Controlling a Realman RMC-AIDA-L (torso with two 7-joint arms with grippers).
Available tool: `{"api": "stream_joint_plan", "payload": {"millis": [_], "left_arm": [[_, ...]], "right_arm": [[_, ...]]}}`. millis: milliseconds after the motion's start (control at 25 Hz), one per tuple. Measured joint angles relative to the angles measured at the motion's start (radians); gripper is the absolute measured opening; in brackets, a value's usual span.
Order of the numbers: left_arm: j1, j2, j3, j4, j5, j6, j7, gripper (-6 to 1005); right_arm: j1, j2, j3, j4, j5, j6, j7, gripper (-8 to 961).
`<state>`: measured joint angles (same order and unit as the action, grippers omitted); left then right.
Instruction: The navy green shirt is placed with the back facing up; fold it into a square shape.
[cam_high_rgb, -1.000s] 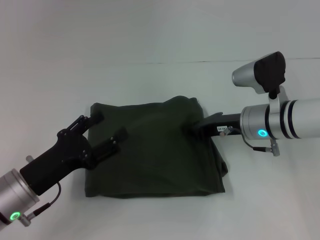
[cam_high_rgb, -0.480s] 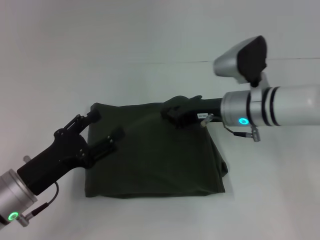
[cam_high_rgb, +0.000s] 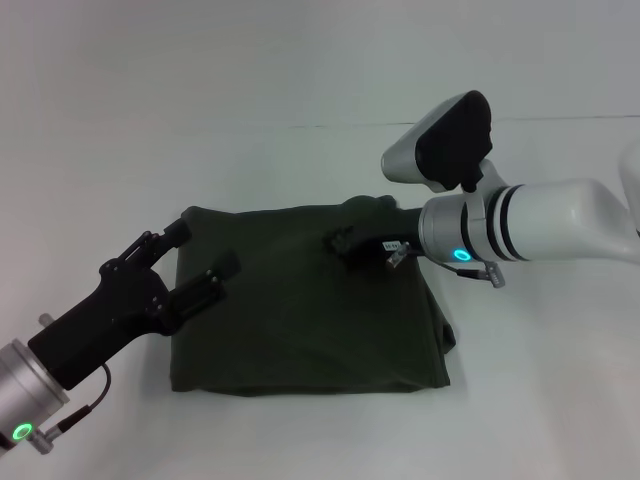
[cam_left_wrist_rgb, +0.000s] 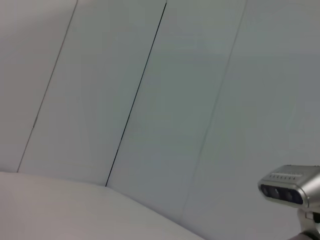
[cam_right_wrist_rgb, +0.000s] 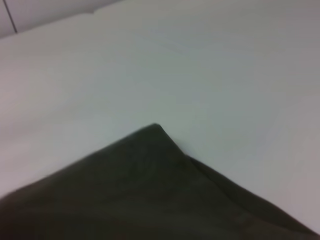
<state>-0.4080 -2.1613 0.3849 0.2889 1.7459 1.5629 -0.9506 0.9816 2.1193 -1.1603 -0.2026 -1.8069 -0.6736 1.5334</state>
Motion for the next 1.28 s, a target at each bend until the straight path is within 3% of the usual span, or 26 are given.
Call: {"api": "stream_joint_plan", "payload": {"millis": [400,640,920,1120,1280], "left_arm": [[-0.003,0.0,0.003,-0.002,0.001,-0.001,0.0,903],[-0.008,0.0,0.006,-0.002,0.001,0.001,0.0,903],[-0.007,-0.002,-0.003,-0.003,0.001,0.002,0.0,903],[-0.001,-0.002,-0.039,-0.001,0.0,-0.003,0.006,903],[0.0,-0.001,-0.049,0.001,0.0,-0.008,0.007,903]], "right_arm": [[-0.039,-0.01,-0.016,0.024,-0.006,-0.006,0.033,-1],[-0.062,-0.01,-0.017,-0.034,-0.001,-0.022,0.027,-1],[-0.11,-0.017,-0.018,-0.161,0.041,-0.192,0.018,-1],[-0.142,-0.02,-0.019,-0.178,0.037,-0.333,-0.008,-1],[-0.163,-0.021,-0.048,-0.171,0.029,-0.363,-0.018,-1]]}}
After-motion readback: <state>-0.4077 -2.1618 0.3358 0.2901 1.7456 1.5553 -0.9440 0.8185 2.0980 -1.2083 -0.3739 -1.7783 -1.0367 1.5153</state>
